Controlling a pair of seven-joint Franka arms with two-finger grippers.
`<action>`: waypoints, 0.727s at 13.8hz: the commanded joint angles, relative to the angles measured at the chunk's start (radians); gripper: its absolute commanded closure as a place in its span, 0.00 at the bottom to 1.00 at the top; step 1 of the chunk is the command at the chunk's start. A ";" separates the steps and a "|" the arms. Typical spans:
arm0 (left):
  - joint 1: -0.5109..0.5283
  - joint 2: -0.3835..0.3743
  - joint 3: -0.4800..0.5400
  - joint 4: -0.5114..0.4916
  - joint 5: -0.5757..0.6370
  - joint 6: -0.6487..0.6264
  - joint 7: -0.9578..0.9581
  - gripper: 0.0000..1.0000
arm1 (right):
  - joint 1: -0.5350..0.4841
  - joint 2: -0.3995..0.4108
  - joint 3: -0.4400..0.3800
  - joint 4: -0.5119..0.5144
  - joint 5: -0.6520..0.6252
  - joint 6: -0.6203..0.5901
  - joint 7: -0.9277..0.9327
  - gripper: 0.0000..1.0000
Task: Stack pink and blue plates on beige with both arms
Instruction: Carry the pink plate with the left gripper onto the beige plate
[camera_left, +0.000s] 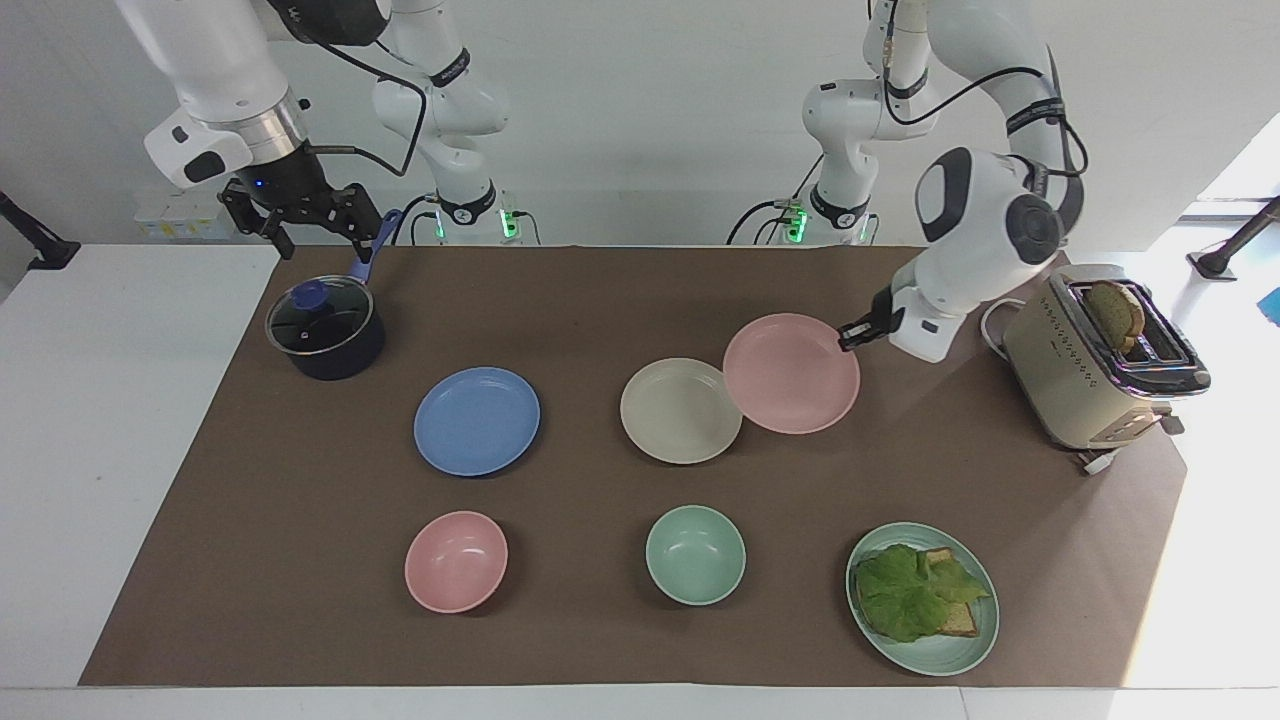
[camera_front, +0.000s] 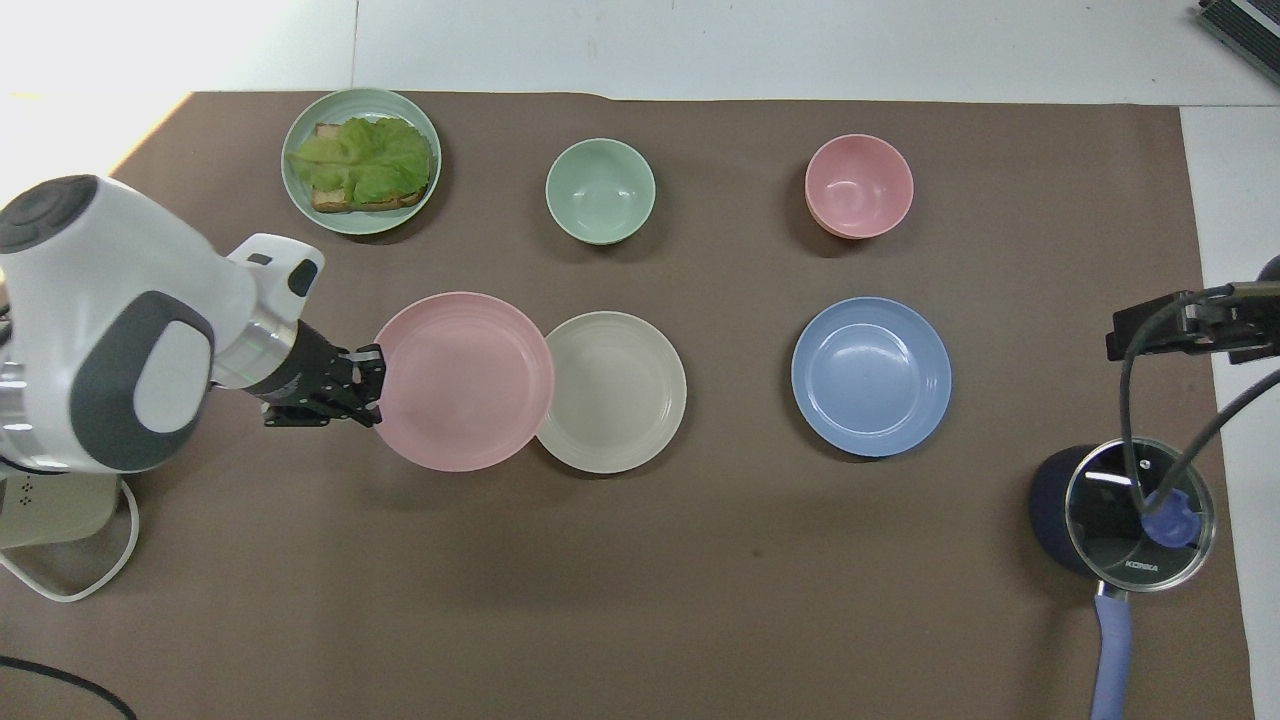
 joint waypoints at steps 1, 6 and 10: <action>-0.141 0.025 0.018 -0.038 -0.024 0.163 -0.093 1.00 | -0.013 -0.018 0.006 -0.021 0.004 0.008 -0.028 0.00; -0.220 0.088 0.018 -0.066 -0.025 0.320 -0.099 1.00 | -0.014 -0.018 0.003 -0.021 0.004 0.008 -0.031 0.00; -0.209 0.090 0.025 -0.058 -0.011 0.309 -0.084 0.00 | -0.016 -0.018 0.003 -0.021 0.004 0.008 -0.031 0.00</action>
